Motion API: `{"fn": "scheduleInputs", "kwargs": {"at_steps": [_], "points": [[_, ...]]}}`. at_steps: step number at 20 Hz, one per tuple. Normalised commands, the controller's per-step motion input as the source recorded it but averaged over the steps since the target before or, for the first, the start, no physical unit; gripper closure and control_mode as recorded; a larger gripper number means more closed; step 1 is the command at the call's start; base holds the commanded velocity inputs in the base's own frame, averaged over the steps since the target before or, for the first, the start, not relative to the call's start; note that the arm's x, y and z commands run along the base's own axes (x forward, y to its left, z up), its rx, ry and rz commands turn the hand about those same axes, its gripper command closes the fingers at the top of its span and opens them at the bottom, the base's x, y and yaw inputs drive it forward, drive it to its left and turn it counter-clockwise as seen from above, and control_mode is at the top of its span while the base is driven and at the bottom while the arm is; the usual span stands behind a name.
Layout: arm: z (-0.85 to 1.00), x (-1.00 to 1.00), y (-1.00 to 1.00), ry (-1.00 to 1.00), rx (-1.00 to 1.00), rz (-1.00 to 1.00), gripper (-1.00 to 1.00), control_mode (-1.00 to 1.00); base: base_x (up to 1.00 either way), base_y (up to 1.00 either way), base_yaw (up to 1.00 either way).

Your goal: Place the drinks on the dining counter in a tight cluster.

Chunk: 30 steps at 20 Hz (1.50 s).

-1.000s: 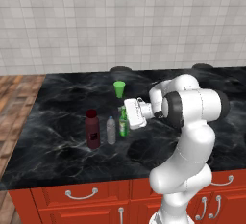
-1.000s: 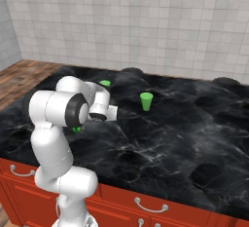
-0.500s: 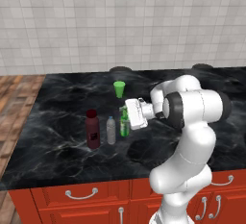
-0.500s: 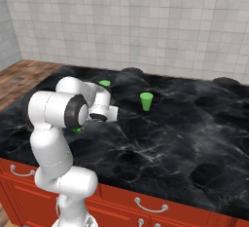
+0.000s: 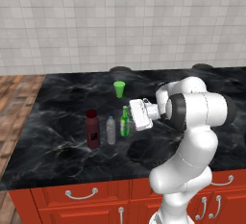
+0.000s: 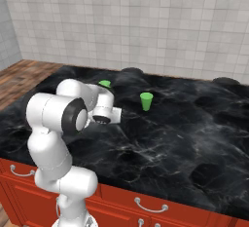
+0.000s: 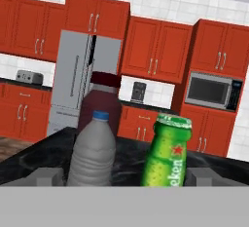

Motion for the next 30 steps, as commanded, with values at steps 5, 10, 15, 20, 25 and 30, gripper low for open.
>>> {"fn": "scheduleInputs", "kwargs": {"at_steps": [5, 10, 15, 20, 25, 30], "points": [[0.16, -0.28, -0.17, 0.0, 0.0, 0.0, -1.0, -1.0, 0.0, 0.0, 0.0], [0.28, -0.3, -0.11, 0.06, -0.03, -0.05, -1.0, -1.0, 0.0, 0.0, 0.0], [0.12, 0.0, -0.06, 0.19, -0.03, -0.1, -1.0, -1.0, 0.0, 0.0, 0.0], [0.19, -0.05, -0.13, 0.2, -0.03, -0.15, -1.0, -1.0, 0.0, 0.0, 0.0], [0.26, -0.27, -0.18, 0.18, -0.11, -0.24, -1.0, -1.0, 0.0, 0.0, 0.0], [0.21, -0.37, -0.2, 0.08, -0.18, -0.24, -1.0, -1.0, 0.0, 0.0, 0.0]]}}
